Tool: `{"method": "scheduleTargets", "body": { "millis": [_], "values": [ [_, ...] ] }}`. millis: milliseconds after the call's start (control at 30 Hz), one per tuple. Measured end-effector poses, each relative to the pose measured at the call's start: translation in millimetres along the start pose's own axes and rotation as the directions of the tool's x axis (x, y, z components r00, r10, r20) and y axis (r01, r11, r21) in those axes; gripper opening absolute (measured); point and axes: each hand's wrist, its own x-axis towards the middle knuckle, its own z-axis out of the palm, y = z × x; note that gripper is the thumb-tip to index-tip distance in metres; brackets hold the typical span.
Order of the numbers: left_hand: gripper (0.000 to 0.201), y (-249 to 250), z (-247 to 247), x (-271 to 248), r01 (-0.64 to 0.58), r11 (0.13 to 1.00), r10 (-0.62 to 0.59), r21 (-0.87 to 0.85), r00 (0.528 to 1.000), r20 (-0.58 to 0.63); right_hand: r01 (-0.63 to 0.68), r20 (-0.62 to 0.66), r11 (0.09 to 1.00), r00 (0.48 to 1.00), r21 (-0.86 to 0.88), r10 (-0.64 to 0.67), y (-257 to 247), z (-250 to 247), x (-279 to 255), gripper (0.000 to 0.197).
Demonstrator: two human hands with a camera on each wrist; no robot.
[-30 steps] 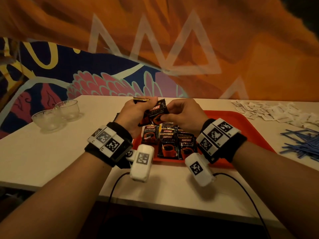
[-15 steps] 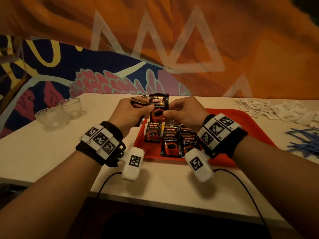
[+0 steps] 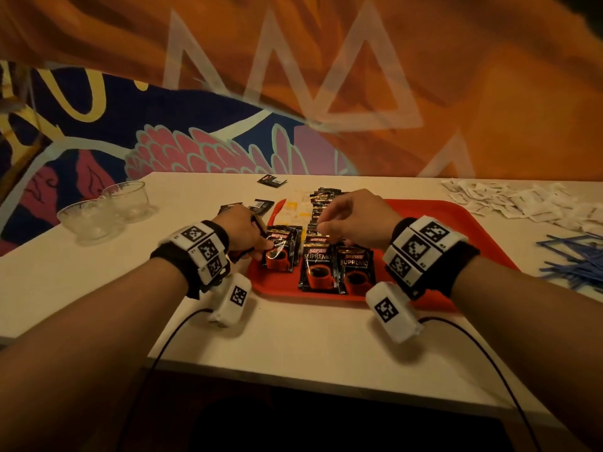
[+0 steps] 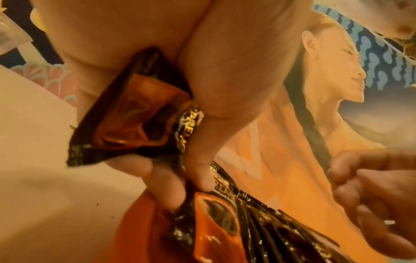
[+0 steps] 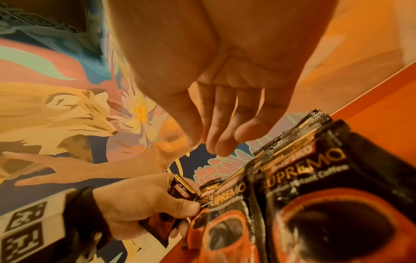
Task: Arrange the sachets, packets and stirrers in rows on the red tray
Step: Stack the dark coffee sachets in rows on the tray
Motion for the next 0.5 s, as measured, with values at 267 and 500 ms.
{"method": "scheduleTargets", "body": {
  "millis": [267,500],
  "values": [
    [0.020,8,4,7,0.038,0.986,-0.031,0.163,0.998,-0.049,-0.031,0.042,0.999,0.999,-0.025,0.032,8,0,-2,0.003],
    [0.018,9,7,8,0.066,0.983,-0.053,0.170,0.995,-0.080,-0.049,0.059,0.999,0.997,-0.023,0.051,14,1,-2,0.007]
  ]
}}
